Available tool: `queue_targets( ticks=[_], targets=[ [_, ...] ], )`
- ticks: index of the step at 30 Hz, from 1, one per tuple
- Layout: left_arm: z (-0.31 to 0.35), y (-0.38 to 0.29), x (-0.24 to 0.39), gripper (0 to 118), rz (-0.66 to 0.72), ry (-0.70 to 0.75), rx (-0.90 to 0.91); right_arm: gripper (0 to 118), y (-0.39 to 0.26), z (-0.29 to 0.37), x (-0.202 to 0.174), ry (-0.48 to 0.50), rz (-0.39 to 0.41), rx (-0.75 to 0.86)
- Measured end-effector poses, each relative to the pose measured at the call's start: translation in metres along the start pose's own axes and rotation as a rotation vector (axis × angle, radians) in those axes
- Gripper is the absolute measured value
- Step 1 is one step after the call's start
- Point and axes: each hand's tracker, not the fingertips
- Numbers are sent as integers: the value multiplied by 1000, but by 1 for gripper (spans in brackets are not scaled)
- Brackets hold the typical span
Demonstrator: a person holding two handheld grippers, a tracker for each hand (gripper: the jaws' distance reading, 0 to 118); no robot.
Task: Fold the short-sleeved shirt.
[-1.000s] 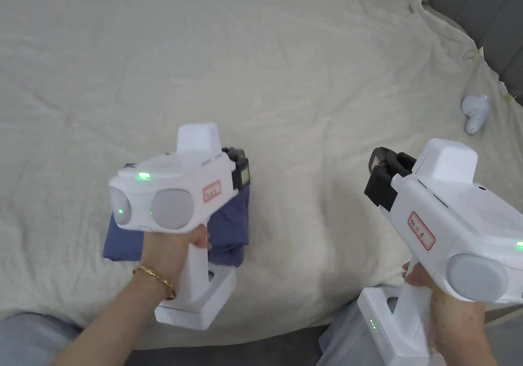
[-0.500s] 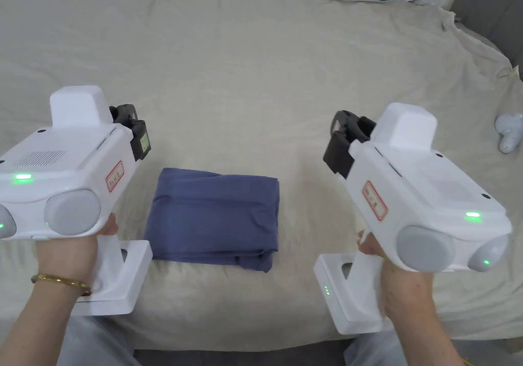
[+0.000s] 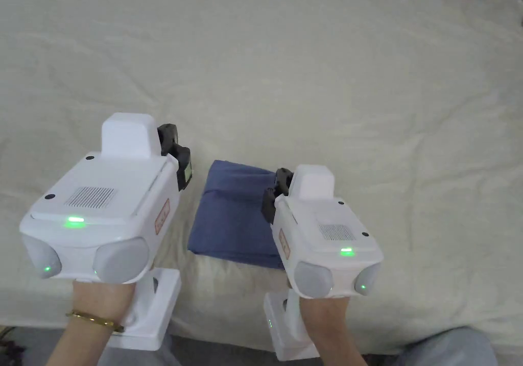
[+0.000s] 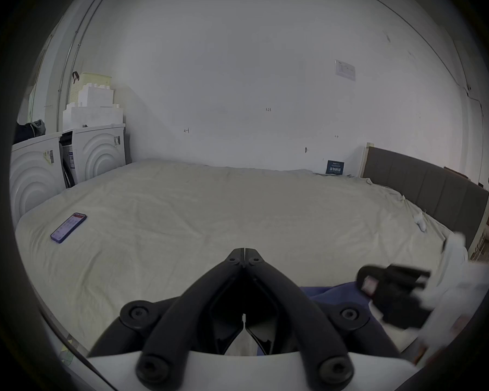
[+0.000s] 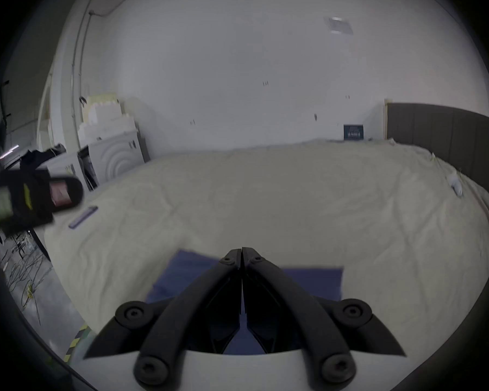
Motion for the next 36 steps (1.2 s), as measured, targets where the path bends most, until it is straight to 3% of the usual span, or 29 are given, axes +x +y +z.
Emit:
queue_targets(
  ticks=[5,7,11,13,16,17,21,26,30,35,36],
  targets=[
    [-7,-6,-2,0,-19,2,-23,0,-42,-23,2,-5,-33,-108],
    [-9,-6,-5,0,-24,-7,-36,0,-48,-21,0,-3,-9,-73],
    [-21,-1,-13,0,-8,-73,-132,0,-44,-20,8,13,-67,-88],
    [-35,7,-26,18,77,-149,-216,0,-42,-19,7,17,-60,-88],
    [-61,19,-47,98,193,-260,-361,0,-41,-19,8,17,-61,-94],
    [-72,20,-52,118,208,-319,-427,0,-40,-19,8,20,-72,-95],
    [-100,16,-67,118,299,-502,-602,0,-39,-19,9,23,-80,-99],
    [-134,-9,-66,118,308,-543,-840,0,-39,-19,11,28,-97,-103],
    [-152,-27,-66,117,405,-587,-907,0,-38,-19,12,33,-104,-105],
    [-165,-40,-62,87,416,-546,-948,0,-38,-19,12,36,-111,-105],
    [-163,-38,-62,87,406,-568,-935,0,-38,-19,13,37,-114,-106]
  ],
)
